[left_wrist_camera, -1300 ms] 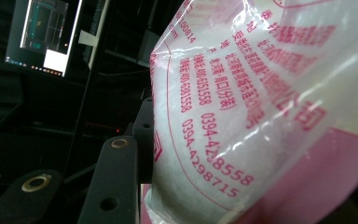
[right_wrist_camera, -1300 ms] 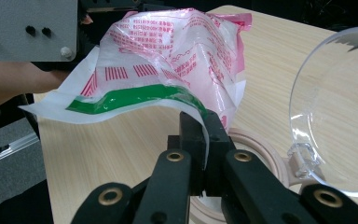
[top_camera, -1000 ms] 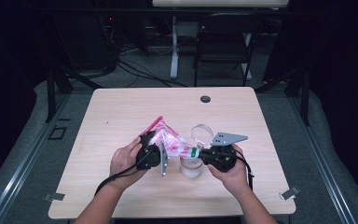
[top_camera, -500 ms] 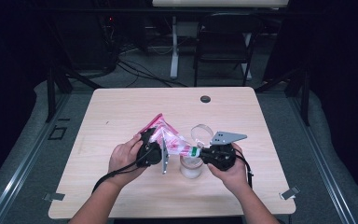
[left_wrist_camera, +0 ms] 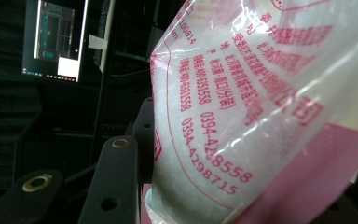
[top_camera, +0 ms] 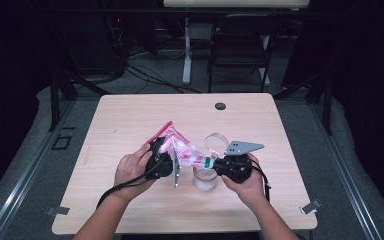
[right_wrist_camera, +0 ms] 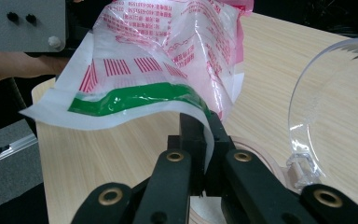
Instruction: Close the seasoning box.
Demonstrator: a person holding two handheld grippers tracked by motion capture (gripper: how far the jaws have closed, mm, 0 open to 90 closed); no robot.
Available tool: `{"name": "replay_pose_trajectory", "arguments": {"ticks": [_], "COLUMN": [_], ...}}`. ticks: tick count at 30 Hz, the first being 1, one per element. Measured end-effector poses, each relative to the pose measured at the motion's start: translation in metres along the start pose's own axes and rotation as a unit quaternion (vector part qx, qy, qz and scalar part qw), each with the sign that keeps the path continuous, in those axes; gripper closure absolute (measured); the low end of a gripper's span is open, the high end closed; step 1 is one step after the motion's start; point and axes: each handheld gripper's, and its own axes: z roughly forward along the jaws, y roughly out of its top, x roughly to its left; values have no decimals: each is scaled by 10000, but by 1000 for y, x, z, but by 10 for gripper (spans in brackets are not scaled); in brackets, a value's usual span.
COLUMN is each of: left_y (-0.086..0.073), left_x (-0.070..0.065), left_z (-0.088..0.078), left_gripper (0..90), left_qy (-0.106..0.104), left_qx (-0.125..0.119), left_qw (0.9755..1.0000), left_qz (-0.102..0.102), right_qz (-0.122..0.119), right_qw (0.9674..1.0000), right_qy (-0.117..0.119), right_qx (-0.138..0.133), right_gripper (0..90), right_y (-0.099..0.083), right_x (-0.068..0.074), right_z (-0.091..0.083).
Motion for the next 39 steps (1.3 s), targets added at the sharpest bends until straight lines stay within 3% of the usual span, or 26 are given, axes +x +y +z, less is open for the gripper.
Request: {"name": "replay_pose_trajectory", "arguments": {"ticks": [17,25,39], "left_y": [6,8,15], "left_x": [2,3,2], "left_z": [-5,-8,-11], "left_gripper": [618,618,618], "left_qy": [195,364,524], "left_qx": [40,72,30], "left_qw": [9994,9979,9957], "left_qz": [266,530,757], "right_qz": [-27,-21,-32], "right_qw": [10000,10000,10000], "right_qy": [-36,-31,-75], "right_qx": [-1,18,38], "right_gripper": [900,900,900], "right_y": [-1,-2,-3], "right_x": [2,3,1], "right_z": [-2,-1,-4]}}
